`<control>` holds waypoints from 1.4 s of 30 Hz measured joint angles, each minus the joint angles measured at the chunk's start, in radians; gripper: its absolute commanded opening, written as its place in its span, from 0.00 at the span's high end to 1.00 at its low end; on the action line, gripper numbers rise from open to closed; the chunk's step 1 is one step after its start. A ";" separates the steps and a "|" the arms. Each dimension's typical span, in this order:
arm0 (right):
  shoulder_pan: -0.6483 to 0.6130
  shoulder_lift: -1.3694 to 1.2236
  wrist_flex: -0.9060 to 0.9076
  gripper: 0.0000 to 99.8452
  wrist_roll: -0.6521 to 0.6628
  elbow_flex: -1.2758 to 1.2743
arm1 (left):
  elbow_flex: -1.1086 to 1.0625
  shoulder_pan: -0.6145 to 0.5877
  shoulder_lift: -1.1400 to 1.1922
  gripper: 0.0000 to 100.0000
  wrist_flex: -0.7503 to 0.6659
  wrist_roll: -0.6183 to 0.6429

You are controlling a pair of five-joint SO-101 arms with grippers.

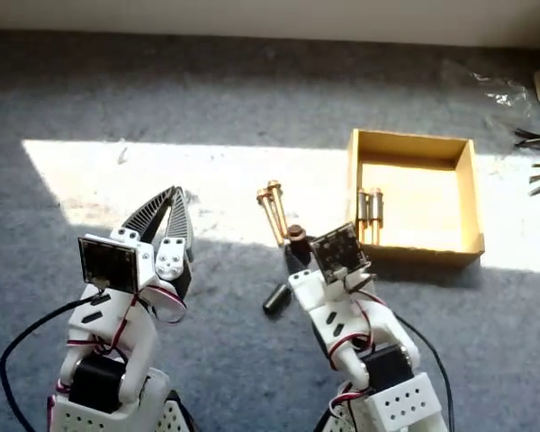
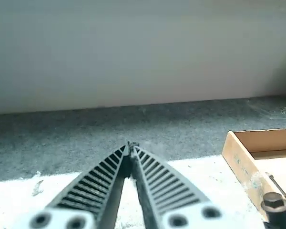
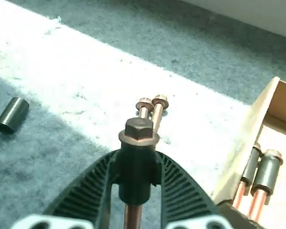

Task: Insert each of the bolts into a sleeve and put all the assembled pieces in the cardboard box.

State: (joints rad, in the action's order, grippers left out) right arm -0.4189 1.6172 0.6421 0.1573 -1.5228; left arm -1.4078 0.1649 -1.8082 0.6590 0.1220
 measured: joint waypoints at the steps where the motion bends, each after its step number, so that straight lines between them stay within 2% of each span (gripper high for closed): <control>1: 0.026 0.000 0.017 1.00 0.000 0.028 | 0.000 -0.002 0.000 0.99 0.000 0.000; 5: 0.120 0.000 0.087 1.00 0.000 0.120 | -0.005 -0.038 0.000 0.99 0.000 0.000; 12: 0.147 0.000 0.244 1.00 0.000 0.269 | -0.069 -0.074 0.002 0.99 0.000 0.000; 16: 0.190 0.000 0.258 1.00 0.000 0.325 | -0.072 -0.078 0.000 0.99 0.000 0.000; 22: 0.265 -0.041 0.264 1.00 0.000 0.356 | -0.072 -0.170 0.000 0.99 0.000 0.000; 32: 0.282 -0.574 0.276 0.99 -0.002 0.646 | -0.121 -0.227 0.002 0.99 0.000 0.000; 42: 0.454 -1.103 0.276 0.99 -0.005 0.970 | -0.172 -0.229 0.000 0.99 0.000 0.000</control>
State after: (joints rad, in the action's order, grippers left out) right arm 0.0353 0.5140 0.9183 0.1527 -0.5531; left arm -1.5796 -0.0637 -1.8082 0.6590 0.1220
